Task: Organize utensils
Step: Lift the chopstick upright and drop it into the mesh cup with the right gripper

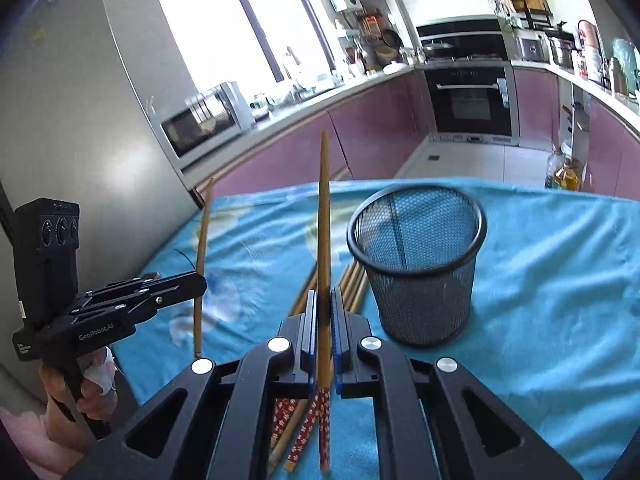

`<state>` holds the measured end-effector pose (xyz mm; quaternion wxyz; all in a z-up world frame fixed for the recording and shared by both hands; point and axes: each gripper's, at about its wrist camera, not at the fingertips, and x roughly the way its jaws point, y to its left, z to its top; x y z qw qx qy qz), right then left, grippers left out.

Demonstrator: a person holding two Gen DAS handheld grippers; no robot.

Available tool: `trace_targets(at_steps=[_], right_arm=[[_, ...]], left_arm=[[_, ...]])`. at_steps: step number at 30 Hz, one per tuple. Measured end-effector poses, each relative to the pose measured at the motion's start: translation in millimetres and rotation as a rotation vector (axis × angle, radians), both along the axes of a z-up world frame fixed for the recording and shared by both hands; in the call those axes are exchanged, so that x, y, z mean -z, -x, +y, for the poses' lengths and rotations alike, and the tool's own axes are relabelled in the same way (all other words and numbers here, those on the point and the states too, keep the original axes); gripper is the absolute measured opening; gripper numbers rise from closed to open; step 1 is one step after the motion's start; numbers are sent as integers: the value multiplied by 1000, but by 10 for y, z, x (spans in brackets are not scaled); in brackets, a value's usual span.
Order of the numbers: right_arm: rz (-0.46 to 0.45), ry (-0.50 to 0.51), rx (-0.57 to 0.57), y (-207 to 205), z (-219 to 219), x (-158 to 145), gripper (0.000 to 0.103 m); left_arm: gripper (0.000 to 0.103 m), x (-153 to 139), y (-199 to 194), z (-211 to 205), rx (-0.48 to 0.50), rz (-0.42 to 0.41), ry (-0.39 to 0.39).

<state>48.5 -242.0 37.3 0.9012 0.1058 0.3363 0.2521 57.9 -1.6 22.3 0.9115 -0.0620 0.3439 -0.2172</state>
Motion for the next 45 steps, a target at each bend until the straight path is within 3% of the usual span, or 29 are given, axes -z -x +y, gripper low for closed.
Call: trace_targets(at_steps=[7, 15, 22, 27, 35, 39, 45], right_arm=[[-124, -35, -2, -2, -182, -439, 5], [-236, -9, 16, -125, -338, -887, 5], [-270, 26, 73, -295, -484, -990, 5], [-192, 68, 85, -520, -533, -748, 5], [-14, 140, 11, -731, -398, -266, 6], [47, 156, 8, -861, -364, -148, 6], [63, 131, 33, -933, -376, -169, 8]], left_arm=[[8, -594, 95, -38, 49, -116, 99], [8, -1208, -75, -252, 57, -219, 180], [8, -1442, -337, -608, 73, -255, 191], [7, -1226, -613, -926, 110, -179, 136], [8, -558, -916, -1226, 151, -17, 33], [8, -420, -1075, -1247, 149, 6, 20], [8, -275, -1153, -1251, 144, 8, -1]])
